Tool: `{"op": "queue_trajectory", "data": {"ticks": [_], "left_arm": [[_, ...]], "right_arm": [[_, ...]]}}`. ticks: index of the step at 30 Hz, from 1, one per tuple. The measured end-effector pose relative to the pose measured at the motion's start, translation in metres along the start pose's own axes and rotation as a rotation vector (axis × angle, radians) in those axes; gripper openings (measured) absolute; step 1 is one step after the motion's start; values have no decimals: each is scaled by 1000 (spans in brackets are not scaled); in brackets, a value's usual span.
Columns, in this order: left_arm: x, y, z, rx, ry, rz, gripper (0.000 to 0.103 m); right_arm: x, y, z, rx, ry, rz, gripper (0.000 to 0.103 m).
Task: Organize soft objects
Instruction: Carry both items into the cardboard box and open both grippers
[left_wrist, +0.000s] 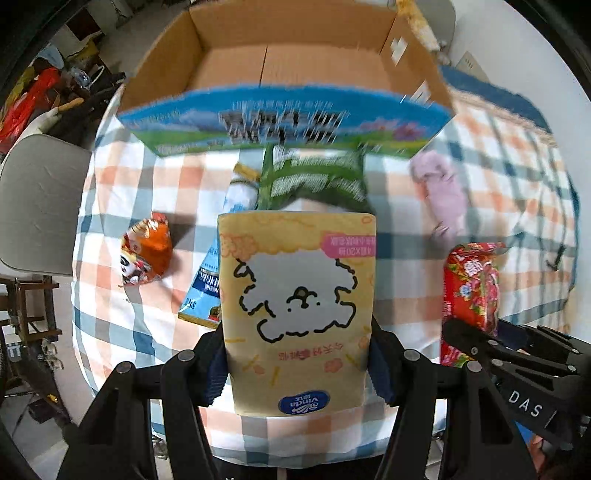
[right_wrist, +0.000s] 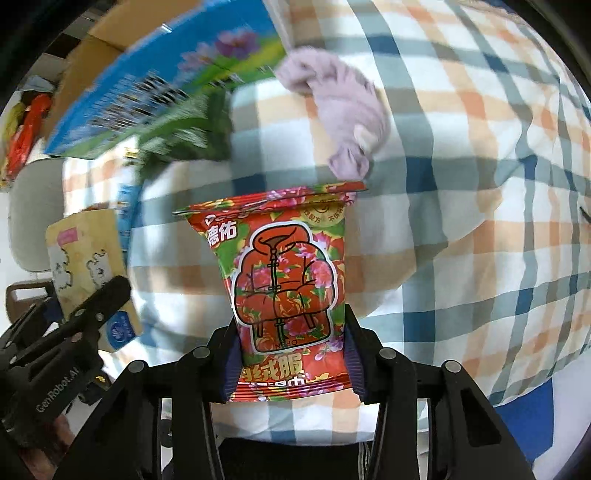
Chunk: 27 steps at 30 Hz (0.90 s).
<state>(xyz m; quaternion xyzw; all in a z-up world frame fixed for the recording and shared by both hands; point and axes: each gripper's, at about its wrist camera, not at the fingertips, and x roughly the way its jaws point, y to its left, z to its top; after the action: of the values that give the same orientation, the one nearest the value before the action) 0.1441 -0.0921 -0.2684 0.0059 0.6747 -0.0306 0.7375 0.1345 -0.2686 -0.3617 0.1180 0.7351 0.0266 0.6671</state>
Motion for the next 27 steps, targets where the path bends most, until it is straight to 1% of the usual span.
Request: {"op": "queue_trajectory", "data": {"ticks": [1, 4, 6, 8, 9, 13, 15, 16, 17, 19, 21, 22, 23, 25, 26, 27], "left_arm": [[-6, -2, 5, -3, -14, -9, 60], [-26, -7, 22, -13, -53, -43, 60], [-41, -6, 35, -16, -77, -63, 60], [-55, -2, 55, -19, -102, -81, 60], [-60, -2, 63, -20, -108, -87, 60], [-73, 10, 117, -11, -133, -101, 60], [-70, 19, 151, -8, -135, -107, 60], [-71, 18, 161, -6, -128, -113, 60], [-66, 23, 177, -10, -114, -124, 60], [-56, 29, 207, -1, -84, -146, 60], [-37, 36, 237, 8, -57, -147, 60], [-30, 36, 248, 16, -43, -151, 60], [-20, 39, 260, 13, -27, -154, 60], [2, 43, 284, 15, 12, -170, 60], [11, 45, 293, 11, 24, -171, 60], [24, 45, 305, 20, 42, -182, 60]], "right_arm": [[-3, -1, -3, -7, -12, 9, 49], [-29, 1, -3, -34, -46, 39, 48], [-45, -5, -13, -60, -82, 60, 48], [-61, -2, -13, -77, -116, 84, 48], [-61, -3, -9, -85, -129, 93, 48], [-98, 5, 14, -98, -189, 123, 48], [-102, 6, 31, -89, -222, 122, 48], [-103, 7, 39, -84, -236, 115, 48], [-111, 11, 51, -78, -244, 112, 48], [-108, 16, 77, -63, -252, 97, 48], [-95, 16, 101, -41, -248, 87, 48], [-110, 28, 125, -33, -244, 85, 48], [-100, 27, 139, -21, -240, 72, 48], [-100, 47, 171, -13, -225, 58, 48], [-90, 48, 184, -3, -214, 47, 48], [-95, 60, 199, 0, -202, 42, 48]]}}
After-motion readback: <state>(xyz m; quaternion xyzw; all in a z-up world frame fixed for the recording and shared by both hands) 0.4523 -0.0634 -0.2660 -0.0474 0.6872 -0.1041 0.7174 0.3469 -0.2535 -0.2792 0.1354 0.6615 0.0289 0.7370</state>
